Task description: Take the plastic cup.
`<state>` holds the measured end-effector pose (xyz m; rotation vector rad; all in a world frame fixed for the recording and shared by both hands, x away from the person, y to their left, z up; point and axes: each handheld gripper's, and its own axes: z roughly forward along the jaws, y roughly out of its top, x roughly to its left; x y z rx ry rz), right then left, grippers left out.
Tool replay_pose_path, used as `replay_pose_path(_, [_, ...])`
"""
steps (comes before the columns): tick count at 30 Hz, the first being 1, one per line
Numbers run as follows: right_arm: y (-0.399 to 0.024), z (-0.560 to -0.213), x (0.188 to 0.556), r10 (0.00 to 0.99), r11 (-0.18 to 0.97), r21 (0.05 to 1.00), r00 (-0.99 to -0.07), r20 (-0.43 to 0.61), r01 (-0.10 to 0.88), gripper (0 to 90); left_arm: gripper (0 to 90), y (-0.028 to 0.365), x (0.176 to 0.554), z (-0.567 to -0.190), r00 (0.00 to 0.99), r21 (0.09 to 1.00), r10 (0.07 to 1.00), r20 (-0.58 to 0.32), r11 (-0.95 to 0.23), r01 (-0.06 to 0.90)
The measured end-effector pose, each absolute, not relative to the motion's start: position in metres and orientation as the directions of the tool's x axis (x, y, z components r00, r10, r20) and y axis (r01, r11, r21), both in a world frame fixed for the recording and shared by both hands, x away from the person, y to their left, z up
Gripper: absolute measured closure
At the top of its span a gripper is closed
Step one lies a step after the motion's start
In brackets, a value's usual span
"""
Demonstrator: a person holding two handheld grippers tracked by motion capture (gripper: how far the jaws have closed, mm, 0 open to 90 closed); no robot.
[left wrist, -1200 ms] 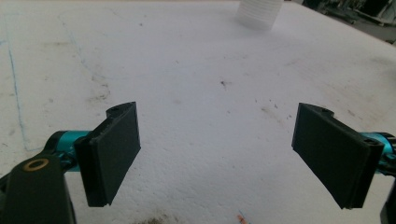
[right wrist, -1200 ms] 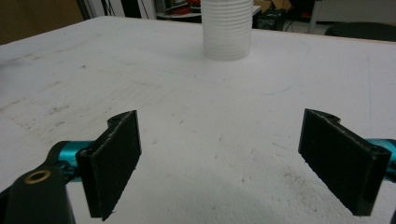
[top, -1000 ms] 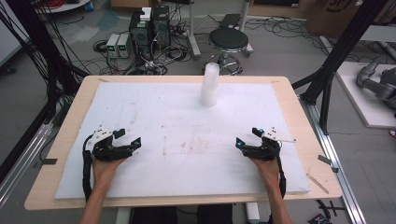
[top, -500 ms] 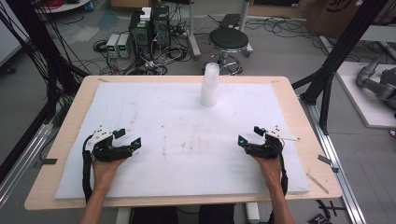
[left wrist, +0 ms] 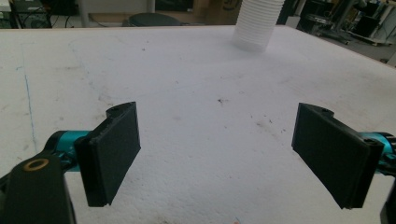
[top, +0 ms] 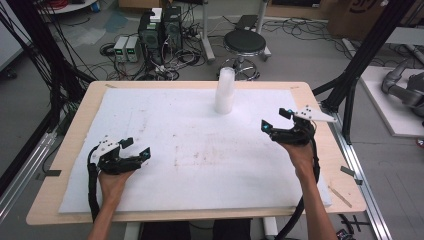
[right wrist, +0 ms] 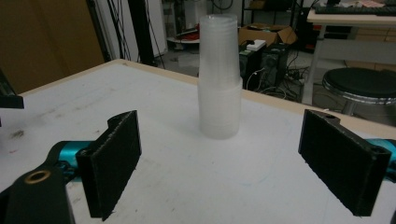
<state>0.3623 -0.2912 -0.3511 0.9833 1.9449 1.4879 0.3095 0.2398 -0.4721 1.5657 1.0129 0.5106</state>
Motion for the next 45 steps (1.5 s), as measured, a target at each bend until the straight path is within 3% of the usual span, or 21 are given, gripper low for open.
replay_pose_path(4, [-0.288,-0.321,0.377,0.771,0.174,0.957,-0.636,0.013,0.231,13.0,15.1,0.24,0.309,-0.472,0.533,0.947,0.823,-0.199,0.021,0.322])
replay_pose_path(14, [-0.277,-0.289,0.415,0.742,0.244,0.939,-0.67,-0.021,0.241,13.0,15.2,0.241,0.307,-0.473,0.533,0.951,0.822,-0.201,0.034,0.307])
replay_pose_path(32, [-0.237,-0.259,0.494,0.688,0.384,0.867,-0.725,-0.039,0.318,13.0,15.2,0.241,0.307,-0.473,0.534,0.953,0.823,-0.193,0.028,0.302])
replay_pose_path(45, [-0.211,-0.252,0.528,0.686,0.408,0.837,-0.727,-0.018,0.365,13.0,15.1,0.241,0.306,-0.473,0.531,0.954,0.825,-0.194,0.032,0.298])
